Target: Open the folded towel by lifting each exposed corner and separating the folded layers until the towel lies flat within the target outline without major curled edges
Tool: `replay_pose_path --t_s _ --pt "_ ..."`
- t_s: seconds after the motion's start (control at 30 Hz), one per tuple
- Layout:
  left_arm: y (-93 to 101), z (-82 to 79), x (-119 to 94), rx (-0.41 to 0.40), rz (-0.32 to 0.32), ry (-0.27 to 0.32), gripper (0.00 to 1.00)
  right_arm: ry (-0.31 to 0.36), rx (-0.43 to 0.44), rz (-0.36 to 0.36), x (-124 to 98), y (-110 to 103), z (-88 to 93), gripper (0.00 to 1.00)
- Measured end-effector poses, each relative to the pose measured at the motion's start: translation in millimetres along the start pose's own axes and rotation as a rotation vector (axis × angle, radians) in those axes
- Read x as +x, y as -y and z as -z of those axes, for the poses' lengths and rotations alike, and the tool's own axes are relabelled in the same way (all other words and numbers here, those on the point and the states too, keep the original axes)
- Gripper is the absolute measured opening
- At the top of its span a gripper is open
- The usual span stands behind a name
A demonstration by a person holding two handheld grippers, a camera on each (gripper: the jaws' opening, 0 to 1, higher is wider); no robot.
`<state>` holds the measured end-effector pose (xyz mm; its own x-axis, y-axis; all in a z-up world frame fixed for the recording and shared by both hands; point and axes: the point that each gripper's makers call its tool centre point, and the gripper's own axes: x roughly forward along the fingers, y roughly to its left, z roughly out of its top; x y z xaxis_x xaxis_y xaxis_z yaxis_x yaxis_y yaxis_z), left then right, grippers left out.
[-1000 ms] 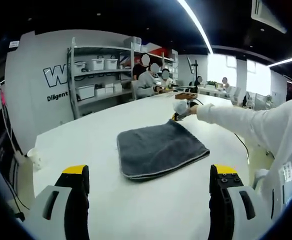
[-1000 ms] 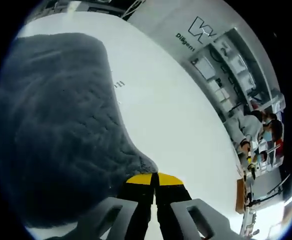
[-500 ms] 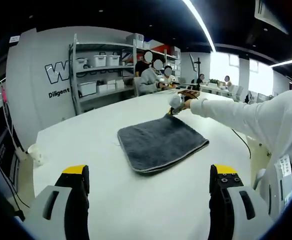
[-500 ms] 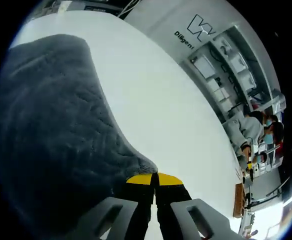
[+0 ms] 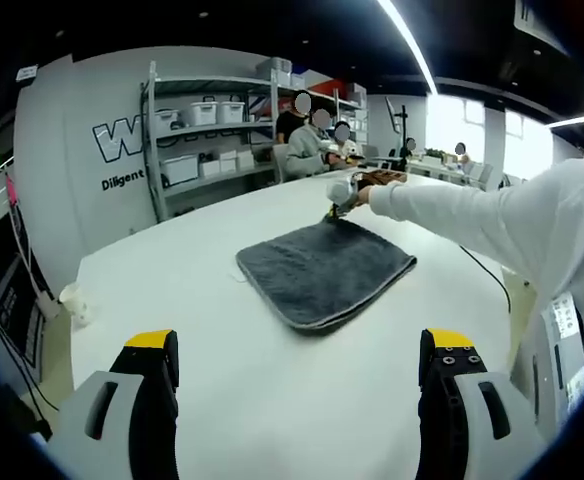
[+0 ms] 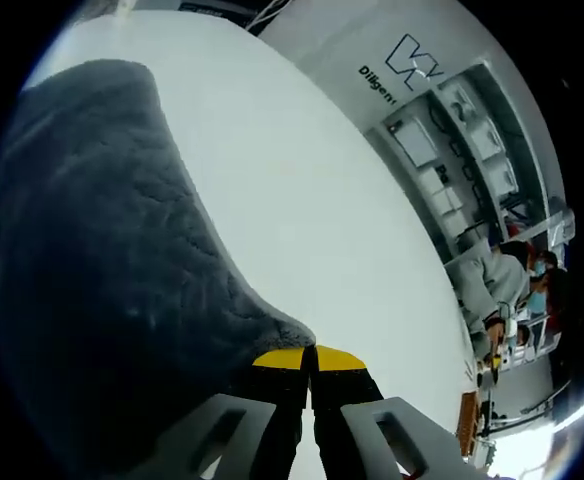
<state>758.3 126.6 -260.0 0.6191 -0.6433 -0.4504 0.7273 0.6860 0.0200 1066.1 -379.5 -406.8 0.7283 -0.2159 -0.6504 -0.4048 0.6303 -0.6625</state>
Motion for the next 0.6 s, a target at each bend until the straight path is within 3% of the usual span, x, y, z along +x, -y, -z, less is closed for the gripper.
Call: replay_pose_path --t_s 0.23,0.6 --pt "-4.9 8.9 9 -0.011 -0.003 -0.038 0.99 0.02 -0.073 0.003 23 13 -19.9 0.0" --pt "-7.5 15.4 12 -0.022 0.001 -0.061 0.99 0.024 -0.113 0.015 34 12 -39.5 0.0"
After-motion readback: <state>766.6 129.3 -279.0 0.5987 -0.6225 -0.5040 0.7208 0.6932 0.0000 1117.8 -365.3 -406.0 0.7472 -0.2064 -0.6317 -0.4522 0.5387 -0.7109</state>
